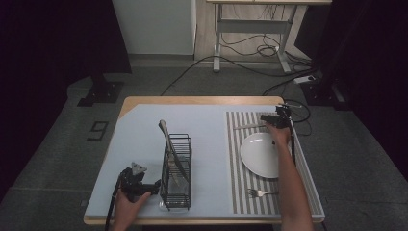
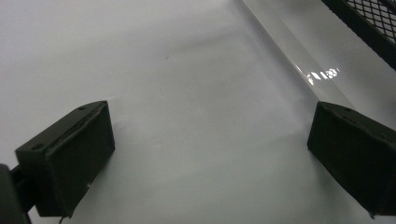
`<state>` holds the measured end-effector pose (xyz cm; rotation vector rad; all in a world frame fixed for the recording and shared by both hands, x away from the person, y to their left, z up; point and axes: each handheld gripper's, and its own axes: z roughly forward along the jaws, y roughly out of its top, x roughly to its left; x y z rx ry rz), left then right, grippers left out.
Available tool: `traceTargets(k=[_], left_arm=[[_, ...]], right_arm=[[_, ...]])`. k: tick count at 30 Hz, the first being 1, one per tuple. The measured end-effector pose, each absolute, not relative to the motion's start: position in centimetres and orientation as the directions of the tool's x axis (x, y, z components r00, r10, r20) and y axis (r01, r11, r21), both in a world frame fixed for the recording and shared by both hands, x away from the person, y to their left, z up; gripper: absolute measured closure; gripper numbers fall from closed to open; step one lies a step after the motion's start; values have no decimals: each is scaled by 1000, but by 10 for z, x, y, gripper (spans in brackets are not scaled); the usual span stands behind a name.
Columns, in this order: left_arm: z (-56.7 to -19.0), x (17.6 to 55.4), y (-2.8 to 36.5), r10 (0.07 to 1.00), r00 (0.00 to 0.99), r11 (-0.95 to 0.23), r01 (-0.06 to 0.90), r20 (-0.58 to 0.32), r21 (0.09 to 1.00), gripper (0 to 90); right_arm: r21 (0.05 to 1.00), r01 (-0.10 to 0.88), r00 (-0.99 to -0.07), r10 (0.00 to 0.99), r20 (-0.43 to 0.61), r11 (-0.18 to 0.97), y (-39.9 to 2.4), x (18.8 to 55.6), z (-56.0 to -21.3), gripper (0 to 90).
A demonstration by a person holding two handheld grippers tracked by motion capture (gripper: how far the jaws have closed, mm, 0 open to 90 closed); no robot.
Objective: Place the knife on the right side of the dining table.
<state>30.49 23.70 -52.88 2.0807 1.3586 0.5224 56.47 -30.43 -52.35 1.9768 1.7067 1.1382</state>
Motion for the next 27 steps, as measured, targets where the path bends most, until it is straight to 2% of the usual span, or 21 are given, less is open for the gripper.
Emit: traceTargets(k=[19,27], left_arm=[[-529,305,237,916,401,-301,683,4,665,1],[-529,305,237,916,401,-302,683,4,665,1]], right_arm=[[677,673,3,916,400,-298,-306,559,-522,419],[712,653,-62,920,388,-257,-298,538,-507,405]])
